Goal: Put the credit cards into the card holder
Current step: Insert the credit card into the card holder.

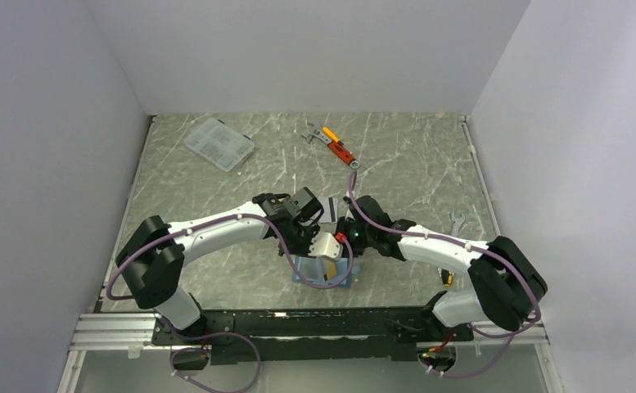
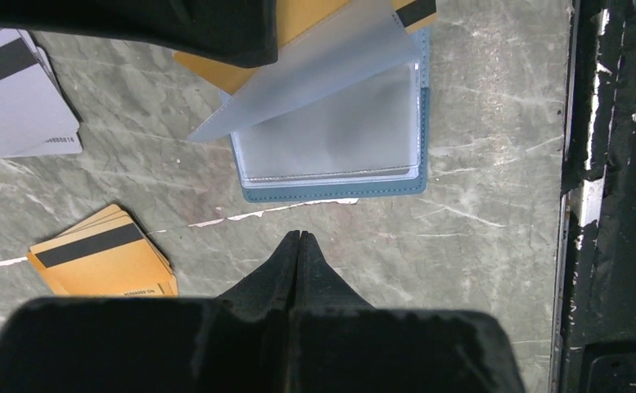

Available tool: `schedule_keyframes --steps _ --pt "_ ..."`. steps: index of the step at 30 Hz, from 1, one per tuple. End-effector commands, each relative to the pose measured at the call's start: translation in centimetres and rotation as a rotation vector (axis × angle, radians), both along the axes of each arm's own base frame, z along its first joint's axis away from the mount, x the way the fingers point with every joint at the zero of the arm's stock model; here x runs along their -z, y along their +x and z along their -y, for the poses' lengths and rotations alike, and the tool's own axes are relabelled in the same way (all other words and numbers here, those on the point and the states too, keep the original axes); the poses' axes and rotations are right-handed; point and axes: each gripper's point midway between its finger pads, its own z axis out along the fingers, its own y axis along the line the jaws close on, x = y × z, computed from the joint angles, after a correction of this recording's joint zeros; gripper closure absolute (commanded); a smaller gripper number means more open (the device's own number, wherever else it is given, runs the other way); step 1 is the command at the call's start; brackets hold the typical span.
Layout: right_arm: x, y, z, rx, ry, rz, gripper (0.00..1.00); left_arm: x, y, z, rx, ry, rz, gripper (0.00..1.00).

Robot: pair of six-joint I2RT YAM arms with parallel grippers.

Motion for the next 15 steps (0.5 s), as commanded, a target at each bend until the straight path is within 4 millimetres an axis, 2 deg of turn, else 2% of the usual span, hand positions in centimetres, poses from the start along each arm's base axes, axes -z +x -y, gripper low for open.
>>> schedule_keyframes --steps 1,4,8,13,15 --pt "-1.5 0.3 -0.6 -0.014 0.049 0.048 1.00 -0.7 -0.5 2.0 0.034 -0.081 -0.033 0.98" --pt "-1.9 -0.1 -1.6 -0.064 0.109 0.046 1.00 -1.2 -0.7 2.6 0.042 -0.108 -0.047 0.98" --pt "-3.7 -0.7 -3.7 -0.171 0.246 0.071 1.00 -1.8 -0.7 2.7 0.042 -0.114 -0.044 0.98" --pt "-2.3 -0.4 -3.6 -0.171 0.191 0.031 1.00 -1.7 -0.8 2.0 0.036 -0.106 -0.027 0.98" --pt "-1.6 0.0 -2.7 -0.131 0.152 0.016 1.00 -1.3 -1.0 1.8 0.031 -0.102 -0.034 0.98"
